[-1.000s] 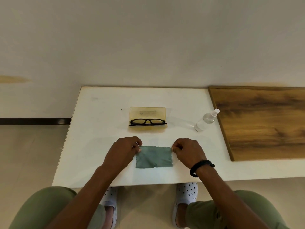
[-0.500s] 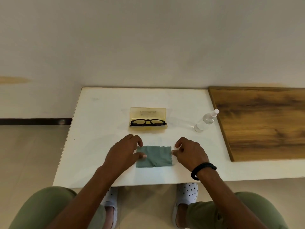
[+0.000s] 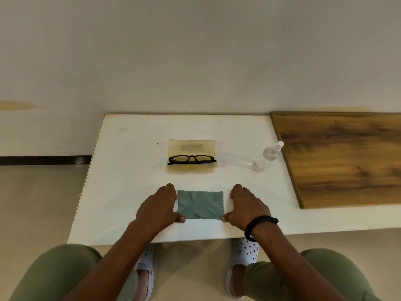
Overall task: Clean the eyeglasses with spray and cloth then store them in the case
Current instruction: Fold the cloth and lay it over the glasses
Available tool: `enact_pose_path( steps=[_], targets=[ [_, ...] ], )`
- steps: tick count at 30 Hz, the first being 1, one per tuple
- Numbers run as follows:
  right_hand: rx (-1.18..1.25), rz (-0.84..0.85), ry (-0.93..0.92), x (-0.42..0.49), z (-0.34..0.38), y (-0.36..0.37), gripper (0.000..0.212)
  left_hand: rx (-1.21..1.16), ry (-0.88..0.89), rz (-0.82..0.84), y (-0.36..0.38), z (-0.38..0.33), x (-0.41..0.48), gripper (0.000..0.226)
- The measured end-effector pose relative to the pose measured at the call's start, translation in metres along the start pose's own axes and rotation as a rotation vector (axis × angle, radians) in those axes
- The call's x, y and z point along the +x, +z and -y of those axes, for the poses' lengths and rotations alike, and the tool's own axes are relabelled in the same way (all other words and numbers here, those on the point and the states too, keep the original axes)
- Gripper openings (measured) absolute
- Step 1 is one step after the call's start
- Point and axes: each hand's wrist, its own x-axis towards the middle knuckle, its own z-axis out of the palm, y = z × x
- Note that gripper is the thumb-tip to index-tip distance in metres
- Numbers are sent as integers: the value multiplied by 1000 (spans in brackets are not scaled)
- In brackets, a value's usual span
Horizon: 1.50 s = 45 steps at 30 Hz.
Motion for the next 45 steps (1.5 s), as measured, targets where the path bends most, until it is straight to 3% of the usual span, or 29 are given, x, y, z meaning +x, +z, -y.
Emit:
enact_pose_path(
  steps=[5,8,12,15,19,29,33,39,45],
  targets=[
    [7,32,27,0,-2,-3,74,19,-15,34,-3,4,-1,72],
    [72,-79,-4,-4,5,-8,56,-72,-16,-12,-10,8,2,61],
    [135,-339,-319,-15,35,4,13,-148,99,-306,-15,7,14,22],
    [7,-334,-518,-19,58,30,9,-117,151,-321,-9,5,17,21],
    [-106,-412,-595,-20,75,55,9,-58,176,-321,-1,4,18,20],
    [-250,-369,-546,-26,88,69,32,76,137,-309,0,-5,16,25],
    [-184,-403,-515,-30,88,68,25,39,98,-279,-6,-7,14,21],
    [152,-452,-329,-40,76,63,10,-134,10,-207,-30,-14,6,13],
    [706,-224,-16,-43,62,58,5,-321,-11,-155,-38,-36,7,12]
  ],
)
